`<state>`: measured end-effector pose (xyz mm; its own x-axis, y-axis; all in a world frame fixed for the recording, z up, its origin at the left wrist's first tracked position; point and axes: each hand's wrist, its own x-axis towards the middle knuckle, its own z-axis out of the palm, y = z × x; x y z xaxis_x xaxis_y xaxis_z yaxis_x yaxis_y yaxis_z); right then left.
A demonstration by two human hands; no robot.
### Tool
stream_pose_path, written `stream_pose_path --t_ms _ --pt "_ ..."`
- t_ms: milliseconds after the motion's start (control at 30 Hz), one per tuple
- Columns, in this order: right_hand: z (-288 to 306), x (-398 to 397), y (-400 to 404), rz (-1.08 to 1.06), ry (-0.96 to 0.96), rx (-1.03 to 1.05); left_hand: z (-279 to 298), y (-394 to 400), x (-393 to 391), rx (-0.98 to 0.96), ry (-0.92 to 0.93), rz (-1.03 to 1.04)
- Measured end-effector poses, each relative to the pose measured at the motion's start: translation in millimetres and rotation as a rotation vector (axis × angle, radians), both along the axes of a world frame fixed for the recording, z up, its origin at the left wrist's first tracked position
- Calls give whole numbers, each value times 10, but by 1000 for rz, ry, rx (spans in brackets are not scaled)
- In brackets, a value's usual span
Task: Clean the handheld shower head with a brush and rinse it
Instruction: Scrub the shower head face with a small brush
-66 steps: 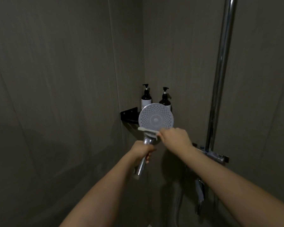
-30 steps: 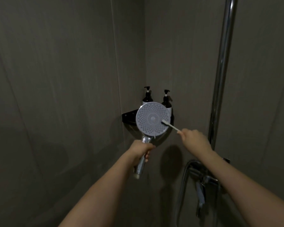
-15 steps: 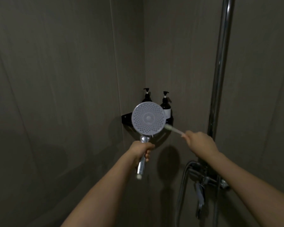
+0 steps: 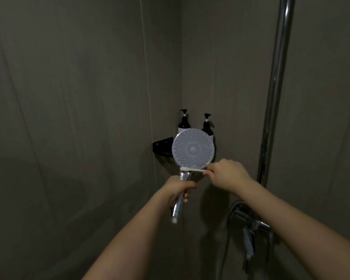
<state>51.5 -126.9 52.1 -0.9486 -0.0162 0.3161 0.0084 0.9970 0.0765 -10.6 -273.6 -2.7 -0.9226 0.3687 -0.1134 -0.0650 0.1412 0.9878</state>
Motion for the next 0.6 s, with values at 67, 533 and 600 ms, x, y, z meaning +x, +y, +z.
stream_pose_path --t_ms 67,533,600 --pt "4 35 90 -49 35 -38 -2 -48 -14 52 -46 -24" --pt "-132 82 136 156 -263 -64 -8 -58 -150 522 -227 -176" --pt "-97 31 148 118 -98 -188 -19 -45 -141 410 -193 -172"
